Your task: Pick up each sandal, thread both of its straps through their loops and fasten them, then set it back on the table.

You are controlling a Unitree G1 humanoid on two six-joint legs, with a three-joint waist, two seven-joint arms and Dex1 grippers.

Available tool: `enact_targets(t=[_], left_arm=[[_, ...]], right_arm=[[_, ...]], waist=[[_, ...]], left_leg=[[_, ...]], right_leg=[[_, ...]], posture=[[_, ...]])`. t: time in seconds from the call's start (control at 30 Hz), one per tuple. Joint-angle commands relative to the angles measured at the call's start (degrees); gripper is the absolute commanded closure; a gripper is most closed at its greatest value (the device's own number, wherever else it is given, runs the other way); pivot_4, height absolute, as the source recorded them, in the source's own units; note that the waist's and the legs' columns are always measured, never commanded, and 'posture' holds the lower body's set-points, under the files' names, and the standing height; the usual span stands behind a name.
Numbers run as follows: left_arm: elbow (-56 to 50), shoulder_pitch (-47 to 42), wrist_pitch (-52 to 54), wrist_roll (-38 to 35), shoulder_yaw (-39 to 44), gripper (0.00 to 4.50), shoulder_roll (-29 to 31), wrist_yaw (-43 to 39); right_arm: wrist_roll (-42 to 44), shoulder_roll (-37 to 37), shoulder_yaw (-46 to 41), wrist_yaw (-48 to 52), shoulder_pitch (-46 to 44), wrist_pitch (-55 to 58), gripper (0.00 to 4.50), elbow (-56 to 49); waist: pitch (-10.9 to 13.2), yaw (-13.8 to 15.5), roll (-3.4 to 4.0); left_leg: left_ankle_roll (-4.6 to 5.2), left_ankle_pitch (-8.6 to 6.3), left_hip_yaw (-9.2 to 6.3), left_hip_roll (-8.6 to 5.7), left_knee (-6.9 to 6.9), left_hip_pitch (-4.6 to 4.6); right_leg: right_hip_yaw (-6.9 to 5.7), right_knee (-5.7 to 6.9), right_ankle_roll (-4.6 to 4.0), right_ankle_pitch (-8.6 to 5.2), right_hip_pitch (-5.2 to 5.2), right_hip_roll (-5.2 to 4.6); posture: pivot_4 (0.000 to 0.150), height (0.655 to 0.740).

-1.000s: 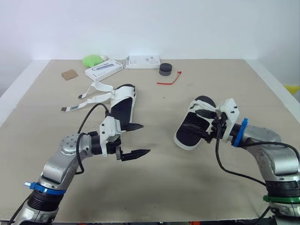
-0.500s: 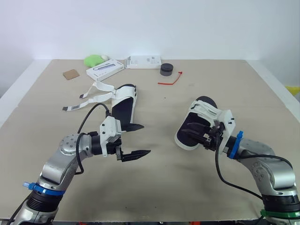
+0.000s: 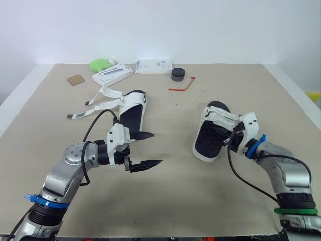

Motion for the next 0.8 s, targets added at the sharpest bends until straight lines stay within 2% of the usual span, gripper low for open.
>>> enact_targets(t=[0.03,0.53,0.8], left_arm=[[-1.7,-1.0,-0.1,-0.7,1.1,0.0,0.2,0.4],[-2.0,-1.3,0.3,-0.8,0.7,0.0,0.2,0.9],[-2.2,-1.2,0.6,-0.9,0.5,0.0,0.2,0.9]], right_arm=[[-1.7,-0.7,-0.9,0.1,-2.1,-3.1,4.42,1.8],[-5.5,-2.7,-1.5,3.0,-3.2,-10.2,4.42,8.4],[-5.7,-3.0,-1.4,4.2,-2.6,-10.9,4.42,7.8]], waist=[[0.0,0.0,0.0],[0.0,0.0,0.0],[0.0,0.0,0.0]], left_leg=[[0.0,0.0,-0.01,0.0,0.0,-0.01],[0.01,-0.01,0.02,-0.02,0.0,0.0],[0.01,0.0,0.03,-0.01,0.0,0.0]], right_leg=[[0.0,-0.01,0.0,0.0,0.0,0.0],[0.03,-0.01,0.01,0.01,0.0,-0.02],[0.04,-0.01,0.01,0.03,0.0,-0.02]], posture=[[0.15,0.74],[0.15,0.74],[0.15,0.74]])
